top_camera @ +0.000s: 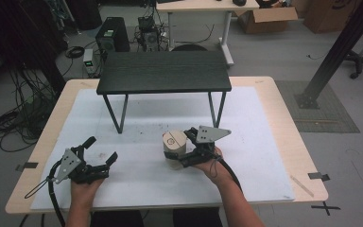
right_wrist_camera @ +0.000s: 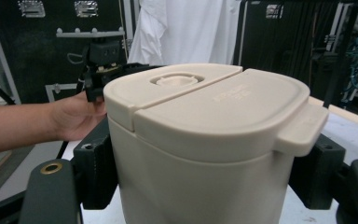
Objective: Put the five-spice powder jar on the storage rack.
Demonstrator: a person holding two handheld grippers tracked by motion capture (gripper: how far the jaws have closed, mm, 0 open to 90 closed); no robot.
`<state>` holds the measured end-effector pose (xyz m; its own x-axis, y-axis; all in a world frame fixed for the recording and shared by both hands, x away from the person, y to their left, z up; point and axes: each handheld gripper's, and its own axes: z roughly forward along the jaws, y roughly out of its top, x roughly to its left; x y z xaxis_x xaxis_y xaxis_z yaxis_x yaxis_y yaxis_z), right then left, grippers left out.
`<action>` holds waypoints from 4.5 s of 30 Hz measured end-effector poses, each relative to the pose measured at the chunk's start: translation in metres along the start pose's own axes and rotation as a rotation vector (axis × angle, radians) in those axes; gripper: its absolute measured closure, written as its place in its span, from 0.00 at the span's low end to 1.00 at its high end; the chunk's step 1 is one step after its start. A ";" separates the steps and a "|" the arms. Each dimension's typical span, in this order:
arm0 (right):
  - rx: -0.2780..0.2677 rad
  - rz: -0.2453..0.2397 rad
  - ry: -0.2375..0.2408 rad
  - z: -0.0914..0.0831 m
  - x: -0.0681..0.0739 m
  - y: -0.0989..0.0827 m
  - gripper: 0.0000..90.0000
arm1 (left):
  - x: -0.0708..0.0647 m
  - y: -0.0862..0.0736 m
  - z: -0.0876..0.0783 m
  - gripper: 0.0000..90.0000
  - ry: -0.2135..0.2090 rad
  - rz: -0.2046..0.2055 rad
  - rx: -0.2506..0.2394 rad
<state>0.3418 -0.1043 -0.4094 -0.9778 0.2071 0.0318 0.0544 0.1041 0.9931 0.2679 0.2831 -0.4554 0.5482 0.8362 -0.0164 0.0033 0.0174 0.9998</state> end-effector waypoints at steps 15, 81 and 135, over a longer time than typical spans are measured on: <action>-0.021 0.006 -0.082 -0.010 0.007 0.024 0.26 | 0.000 0.000 0.000 0.00 0.000 0.001 -0.001; -0.034 0.066 -0.271 -0.038 -0.010 0.126 0.26 | 0.000 0.000 0.000 0.00 0.001 0.004 -0.004; -0.051 0.100 -0.349 -0.044 -0.047 0.176 0.27 | 0.000 0.000 0.000 0.00 0.001 -0.002 -0.001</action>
<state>0.3887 -0.1384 -0.2308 -0.8397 0.5343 0.0969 0.1270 0.0198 0.9917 0.2679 0.2829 -0.4554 0.5477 0.8365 -0.0188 0.0041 0.0197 0.9998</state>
